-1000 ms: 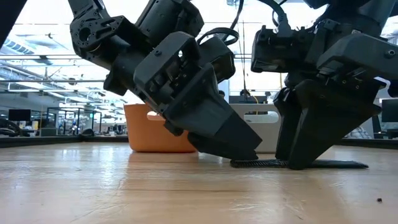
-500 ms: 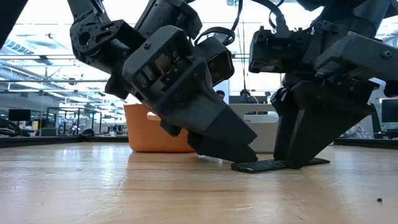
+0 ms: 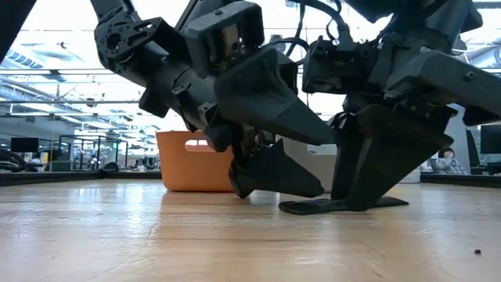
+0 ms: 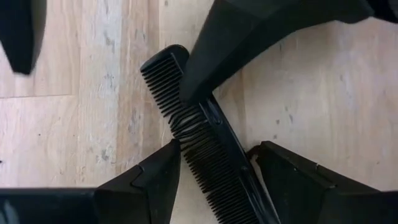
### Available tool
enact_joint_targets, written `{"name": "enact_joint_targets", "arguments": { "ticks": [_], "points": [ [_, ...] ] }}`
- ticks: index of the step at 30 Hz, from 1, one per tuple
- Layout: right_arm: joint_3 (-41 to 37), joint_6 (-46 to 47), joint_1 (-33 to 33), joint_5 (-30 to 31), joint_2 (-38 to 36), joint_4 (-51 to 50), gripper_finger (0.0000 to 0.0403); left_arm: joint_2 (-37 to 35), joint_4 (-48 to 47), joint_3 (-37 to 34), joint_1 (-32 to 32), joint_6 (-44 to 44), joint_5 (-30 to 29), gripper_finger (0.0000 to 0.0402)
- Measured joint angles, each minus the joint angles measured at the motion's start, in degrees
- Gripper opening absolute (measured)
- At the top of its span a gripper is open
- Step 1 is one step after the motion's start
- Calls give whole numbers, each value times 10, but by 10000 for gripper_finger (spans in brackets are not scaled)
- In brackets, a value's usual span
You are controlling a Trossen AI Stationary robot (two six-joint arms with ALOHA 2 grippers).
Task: Pick & Place Travel size toiletries
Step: Put the black comb into the gray bin
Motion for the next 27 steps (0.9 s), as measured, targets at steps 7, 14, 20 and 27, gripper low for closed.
{"name": "enact_joint_targets", "arguments": {
  "ticks": [7, 14, 20, 27],
  "points": [
    [0, -18, -4, -9, 0, 2, 208, -2, -25, 0, 7, -7, -48, 282],
    [0, -23, -4, -11, 0, 6, 208, -53, -120, -2, 2, 4, -123, 282],
    [0, -24, -7, -13, 0, 13, 208, -70, -168, -2, -11, 34, -204, 282],
    [1, -24, -7, -14, 0, 17, 202, -70, -166, -2, -11, 39, -212, 282]
  ]
}}
